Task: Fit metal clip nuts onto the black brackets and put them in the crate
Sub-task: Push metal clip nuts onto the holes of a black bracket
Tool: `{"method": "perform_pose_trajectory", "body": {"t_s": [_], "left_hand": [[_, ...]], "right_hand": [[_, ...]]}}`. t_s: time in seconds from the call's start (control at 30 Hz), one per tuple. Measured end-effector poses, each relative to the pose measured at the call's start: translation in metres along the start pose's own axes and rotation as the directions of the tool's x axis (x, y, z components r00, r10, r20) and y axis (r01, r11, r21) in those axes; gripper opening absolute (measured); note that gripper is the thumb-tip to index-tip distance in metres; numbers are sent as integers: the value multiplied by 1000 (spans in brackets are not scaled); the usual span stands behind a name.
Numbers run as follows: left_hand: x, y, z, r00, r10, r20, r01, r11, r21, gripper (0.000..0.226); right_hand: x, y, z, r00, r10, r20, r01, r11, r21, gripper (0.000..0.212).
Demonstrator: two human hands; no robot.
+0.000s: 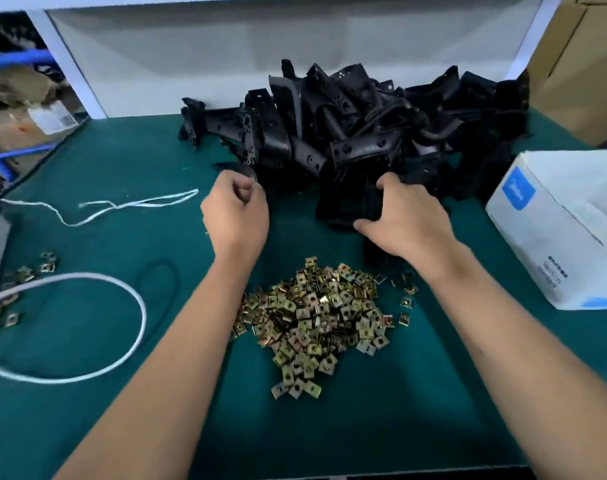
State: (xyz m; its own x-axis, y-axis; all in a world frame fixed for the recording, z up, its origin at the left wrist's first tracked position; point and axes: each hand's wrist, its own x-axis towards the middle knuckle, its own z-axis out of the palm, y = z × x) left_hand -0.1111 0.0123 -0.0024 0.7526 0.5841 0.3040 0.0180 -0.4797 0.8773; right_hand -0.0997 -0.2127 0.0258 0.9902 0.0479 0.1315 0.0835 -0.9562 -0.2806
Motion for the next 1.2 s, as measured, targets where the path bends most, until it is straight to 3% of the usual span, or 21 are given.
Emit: {"method": "perform_pose_trajectory", "body": {"t_s": [0.1,0.17,0.23,0.27,0.33,0.4,0.47,0.53,0.7,0.8,0.87,0.93,1.03,1.1,1.17,1.2], "left_hand": [[-18,-2,0,987,51,154,-36,994,-99,9],[-24,-2,-3,972,100,212,-66,985,-160,10],[-26,0,-6,947,113,300,-38,968,-247,16],[-27,2,-7,916,97,388,31,950,-311,22],[-32,9,-8,790,95,605,229,871,-435,40],[-41,16,-3,704,153,693,312,810,-496,42],[-49,21,3,751,184,635,277,784,-555,29],[-52,26,5,807,204,554,219,769,-601,25],[-45,38,1,899,240,366,80,732,-677,15],[-24,43,-11,958,210,194,15,641,-767,13],[-8,42,-19,960,273,57,-162,713,-682,10],[1,35,-22,919,393,15,-336,805,-489,22],[-1,16,-19,844,488,224,-473,873,-121,27],[-5,0,-17,799,490,349,-558,820,125,43],[-9,-11,-16,755,492,434,-608,773,181,59],[-11,-12,-14,743,483,463,-612,770,181,63]], "right_hand": [[-8,7,9,994,44,-102,-12,955,296,60],[-11,7,8,980,145,-138,-46,836,547,50],[-17,3,6,966,148,-210,47,702,711,37],[-21,-1,5,961,88,-262,138,670,729,32],[-30,-11,7,937,-131,-323,328,645,690,28],[-38,-20,14,889,-357,-287,456,624,634,31],[-40,-25,19,854,-471,-220,487,576,656,35],[-39,-26,20,840,-495,-222,494,528,691,37],[-36,-26,21,836,-460,-299,493,392,777,44],[-32,-18,25,880,-380,-286,440,423,792,36],[-26,-10,29,884,-402,-240,443,552,706,20],[-19,-2,33,892,-395,-220,443,667,599,10],[3,18,34,937,-263,-230,349,737,579,7],[21,33,29,978,-68,-196,188,694,695,8],[34,45,24,964,187,-189,38,607,794,14],[37,49,21,936,267,-230,7,637,771,16]]}}
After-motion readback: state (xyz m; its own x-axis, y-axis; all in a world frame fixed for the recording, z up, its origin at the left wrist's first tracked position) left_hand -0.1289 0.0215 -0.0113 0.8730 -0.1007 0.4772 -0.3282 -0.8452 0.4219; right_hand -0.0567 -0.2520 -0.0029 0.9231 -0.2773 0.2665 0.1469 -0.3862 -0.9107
